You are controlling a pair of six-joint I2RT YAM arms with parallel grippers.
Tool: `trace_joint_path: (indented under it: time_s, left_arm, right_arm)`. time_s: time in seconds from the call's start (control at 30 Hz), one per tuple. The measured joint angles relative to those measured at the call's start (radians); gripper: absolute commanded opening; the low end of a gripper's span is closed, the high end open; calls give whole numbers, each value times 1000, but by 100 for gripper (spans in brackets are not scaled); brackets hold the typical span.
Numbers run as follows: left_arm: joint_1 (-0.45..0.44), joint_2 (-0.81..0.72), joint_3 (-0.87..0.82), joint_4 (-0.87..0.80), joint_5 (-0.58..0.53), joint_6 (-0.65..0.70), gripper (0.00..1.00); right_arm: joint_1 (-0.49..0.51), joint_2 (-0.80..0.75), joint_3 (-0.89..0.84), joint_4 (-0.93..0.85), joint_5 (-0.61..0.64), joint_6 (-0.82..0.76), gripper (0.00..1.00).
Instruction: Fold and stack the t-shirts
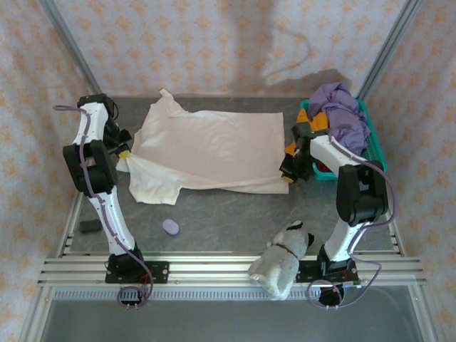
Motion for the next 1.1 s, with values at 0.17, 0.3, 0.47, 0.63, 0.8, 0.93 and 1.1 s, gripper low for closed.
trace_joint_path:
  time_s: [0.17,0.3,0.47,0.63,0.8,0.93,1.1]
  left_arm:
    - [1,49,64,-27,0,-5,0]
    - [1,106,98,-41,0,-4,0]
    - [1,154,139,-56,4,-5,0]
    - [1,154,153,-62,28,-13,0]
    - [1,154,159,-61,72,-35,0]
    - [1,154,159,-58,77,-54,1]
    - [1,154,159,-55,79,-61,24]
  right_arm:
    - [-21,18,9,11,7,0,0]
    - [-38,41,36,14,20,0,0]
    - [-40,67,74,24,16,0,0]
    - [-41,74,113,31,12,0,0]
    - [-41,95,138,42,13,0,0]
    - [-40,113,146,48,16,0,7]
    - [-40,129,153,51,16,6,25]
